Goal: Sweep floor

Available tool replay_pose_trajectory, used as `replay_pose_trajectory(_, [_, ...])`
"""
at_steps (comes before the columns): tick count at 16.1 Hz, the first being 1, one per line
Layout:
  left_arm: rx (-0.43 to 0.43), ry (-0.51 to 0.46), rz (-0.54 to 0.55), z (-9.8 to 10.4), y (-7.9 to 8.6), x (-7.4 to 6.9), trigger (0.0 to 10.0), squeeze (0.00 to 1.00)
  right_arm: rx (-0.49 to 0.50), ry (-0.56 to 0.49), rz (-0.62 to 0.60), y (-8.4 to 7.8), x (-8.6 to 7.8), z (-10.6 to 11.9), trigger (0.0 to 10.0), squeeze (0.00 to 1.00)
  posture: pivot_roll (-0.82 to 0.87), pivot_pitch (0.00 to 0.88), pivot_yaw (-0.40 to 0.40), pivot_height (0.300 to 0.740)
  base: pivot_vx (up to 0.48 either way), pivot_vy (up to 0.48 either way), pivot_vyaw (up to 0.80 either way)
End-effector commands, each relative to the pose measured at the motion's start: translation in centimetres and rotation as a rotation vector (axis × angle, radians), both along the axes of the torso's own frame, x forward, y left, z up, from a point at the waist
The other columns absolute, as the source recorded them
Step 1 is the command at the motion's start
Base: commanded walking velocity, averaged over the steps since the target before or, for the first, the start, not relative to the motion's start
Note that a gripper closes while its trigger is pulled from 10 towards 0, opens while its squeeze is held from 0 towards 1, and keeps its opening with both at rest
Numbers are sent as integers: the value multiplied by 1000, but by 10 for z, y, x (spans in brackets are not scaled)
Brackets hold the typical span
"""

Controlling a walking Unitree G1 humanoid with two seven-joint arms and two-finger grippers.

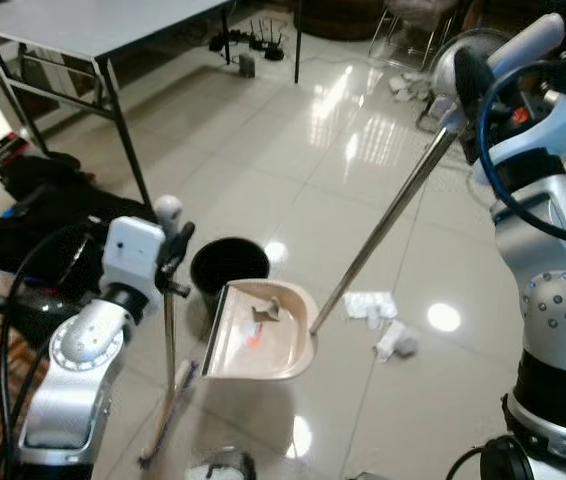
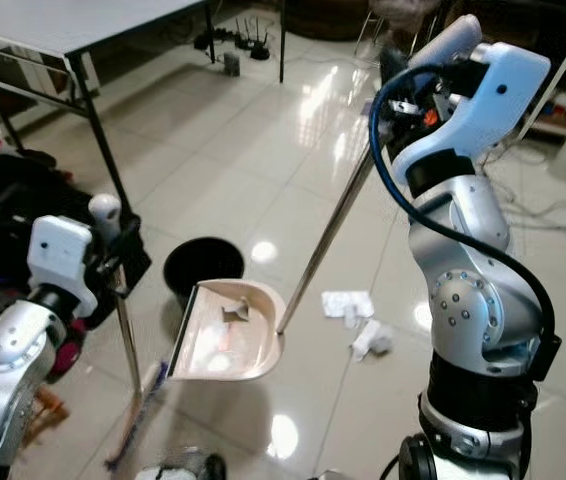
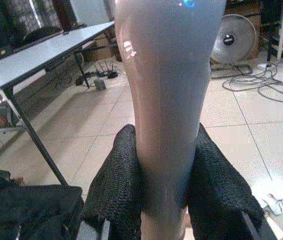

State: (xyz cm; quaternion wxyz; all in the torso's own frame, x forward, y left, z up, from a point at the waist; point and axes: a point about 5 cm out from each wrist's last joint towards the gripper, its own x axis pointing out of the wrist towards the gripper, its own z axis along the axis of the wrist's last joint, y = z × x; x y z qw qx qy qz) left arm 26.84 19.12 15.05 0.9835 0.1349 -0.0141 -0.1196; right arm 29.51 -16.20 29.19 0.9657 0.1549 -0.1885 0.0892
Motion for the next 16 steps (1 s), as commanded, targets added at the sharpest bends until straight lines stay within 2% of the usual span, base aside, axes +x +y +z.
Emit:
replay_pose_trajectory(1, [17,-43,-8,7,-2,-2,10000,0,15,-54,-3,-1,-7,10,10000,0,118,94,-8,740,0,-480,0])
replay_pose_trajectory(3, [-98,-5,26,6,-1,-1,10000,0,32,-45,-25,-2,-8,8,10000,0,107,85,5,740,0,0,0])
replay_pose_trajectory(8, [-131,-80,14,18,-8,2,10000,0,31,-34,-28,-3,-9,9,10000,0,104,78,-17,740,0,0,0])
replay_pose_trajectory(9, [-141,-87,10,22,-12,3,10000,0,38,-32,-35,-5,-9,10,10000,0,118,84,-40,740,244,0,0])
replay_pose_trajectory(12, [-147,-81,31,21,-12,-1,10000,0,40,-30,-33,-4,-9,11,10000,0,121,91,-47,740,282,0,0])
replay_pose_trajectory(14, [-211,-75,76,22,-7,-2,10000,0,17,-41,-30,-2,-8,14,10000,0,125,94,-51,740,313,0,0])
replay_pose_trajectory(16, [-146,-68,52,20,-4,-5,10000,0,32,-45,-29,-1,-7,16,10000,0,126,101,-58,740,311,0,800])
